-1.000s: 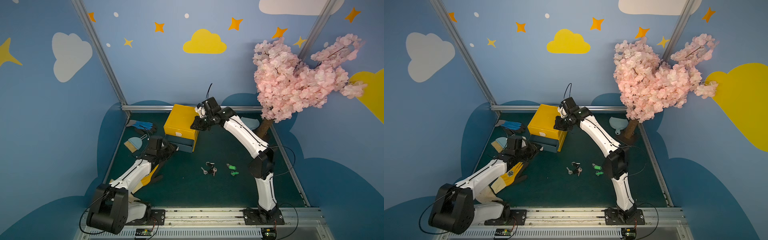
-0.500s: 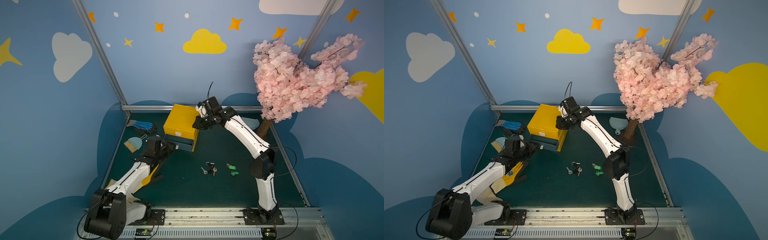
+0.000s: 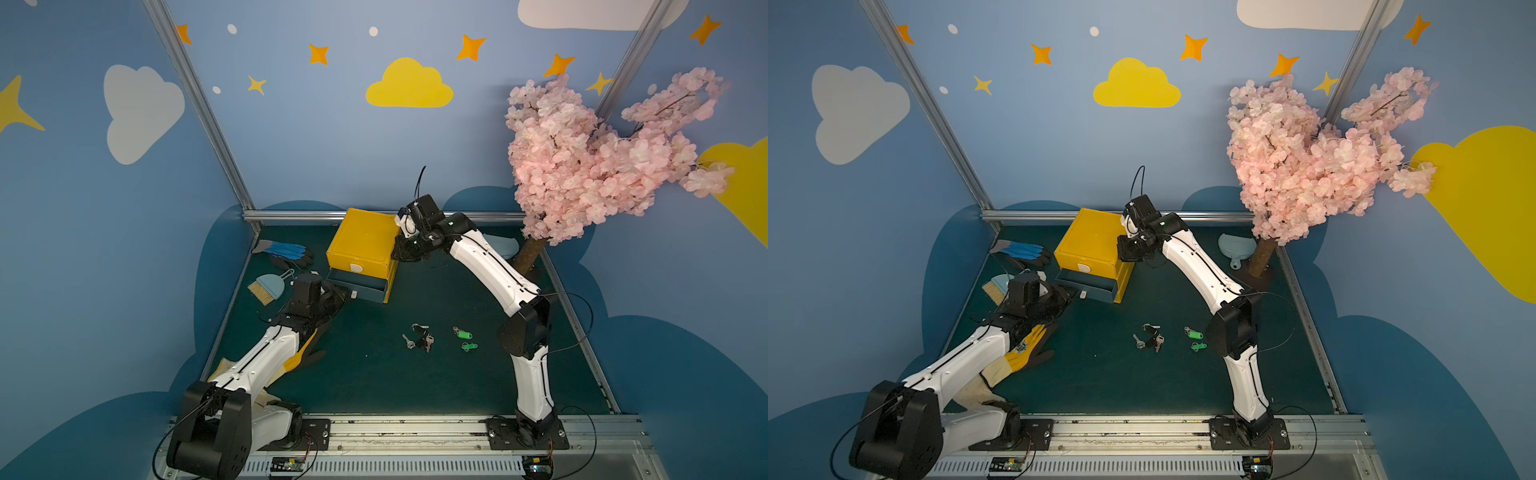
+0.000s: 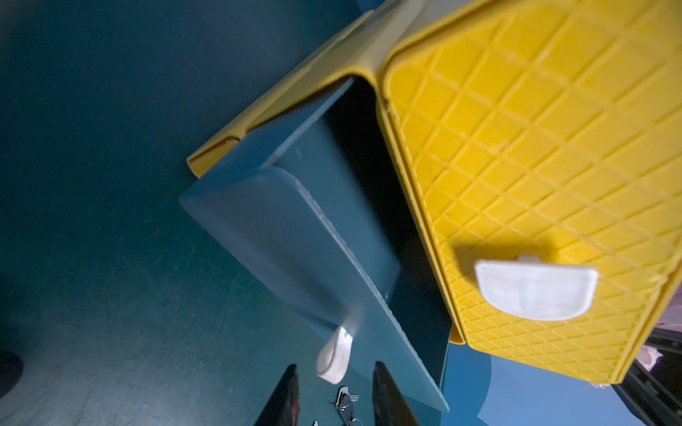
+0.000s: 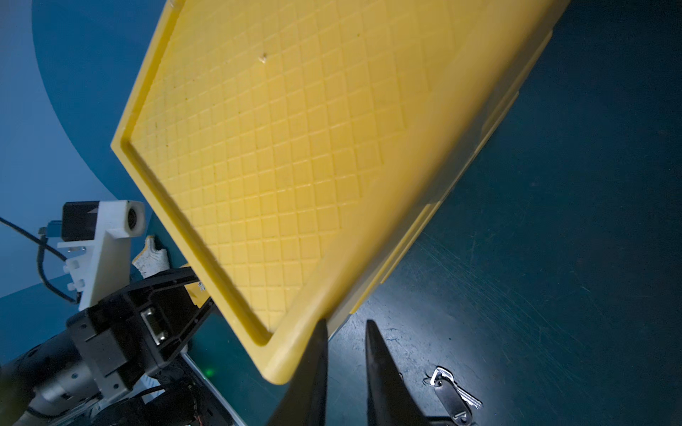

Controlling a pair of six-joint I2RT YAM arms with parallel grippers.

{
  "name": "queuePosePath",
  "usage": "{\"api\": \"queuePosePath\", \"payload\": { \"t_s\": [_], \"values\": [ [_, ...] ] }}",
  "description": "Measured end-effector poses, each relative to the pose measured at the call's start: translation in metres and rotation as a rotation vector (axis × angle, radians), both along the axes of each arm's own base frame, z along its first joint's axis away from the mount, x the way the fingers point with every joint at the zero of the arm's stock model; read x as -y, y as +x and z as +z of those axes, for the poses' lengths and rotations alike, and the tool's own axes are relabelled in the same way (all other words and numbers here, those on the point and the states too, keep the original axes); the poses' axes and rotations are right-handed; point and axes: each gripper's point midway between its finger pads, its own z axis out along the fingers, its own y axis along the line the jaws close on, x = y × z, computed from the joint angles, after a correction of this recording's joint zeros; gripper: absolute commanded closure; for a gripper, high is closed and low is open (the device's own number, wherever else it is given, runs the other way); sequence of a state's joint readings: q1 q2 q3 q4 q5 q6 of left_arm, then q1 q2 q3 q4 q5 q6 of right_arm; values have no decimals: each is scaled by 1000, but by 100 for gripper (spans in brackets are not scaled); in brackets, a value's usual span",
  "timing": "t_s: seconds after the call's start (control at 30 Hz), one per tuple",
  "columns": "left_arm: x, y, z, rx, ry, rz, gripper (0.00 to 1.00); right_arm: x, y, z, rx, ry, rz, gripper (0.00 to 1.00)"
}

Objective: Take the keys out of the drawer
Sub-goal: Close the drawer in the storage box.

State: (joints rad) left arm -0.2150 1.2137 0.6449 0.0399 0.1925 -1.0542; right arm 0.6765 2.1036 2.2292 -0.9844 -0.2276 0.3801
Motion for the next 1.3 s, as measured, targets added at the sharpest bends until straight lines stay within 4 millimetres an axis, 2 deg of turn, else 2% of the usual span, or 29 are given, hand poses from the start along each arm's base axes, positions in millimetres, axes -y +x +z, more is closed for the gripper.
{"api": "queuePosePath", "payload": {
  "t_s": [0.1,0.2,0.43,0.5,0.6,0.73,0.87,1.17,1.3],
  "values": [
    [2,-1,-2,-14,-16,-5,65,2,-4,-4,-9,-26,14,79],
    [3,-1,-4,-23,-23,-5,65,4,-6,1,-2,-41,16,79],
    [3,-2,-4,-30,-31,0,65,-2,-9,35,92,7,32,74],
    [4,-2,-4,-31,-36,-3,64,-9,-6,49,141,49,43,73],
    [7,-3,-4,-34,-45,-18,64,-22,1,59,181,114,61,73],
    [9,-4,-4,-36,-47,-31,65,-43,15,49,170,164,80,74],
    [9,-3,-6,-40,-47,-29,65,-53,23,11,111,145,84,75],
    [11,8,-28,-88,-61,-11,68,-50,24,11,114,165,88,75],
    [15,23,-27,-85,-76,-8,68,-50,24,12,111,170,91,76]
  ]
}}
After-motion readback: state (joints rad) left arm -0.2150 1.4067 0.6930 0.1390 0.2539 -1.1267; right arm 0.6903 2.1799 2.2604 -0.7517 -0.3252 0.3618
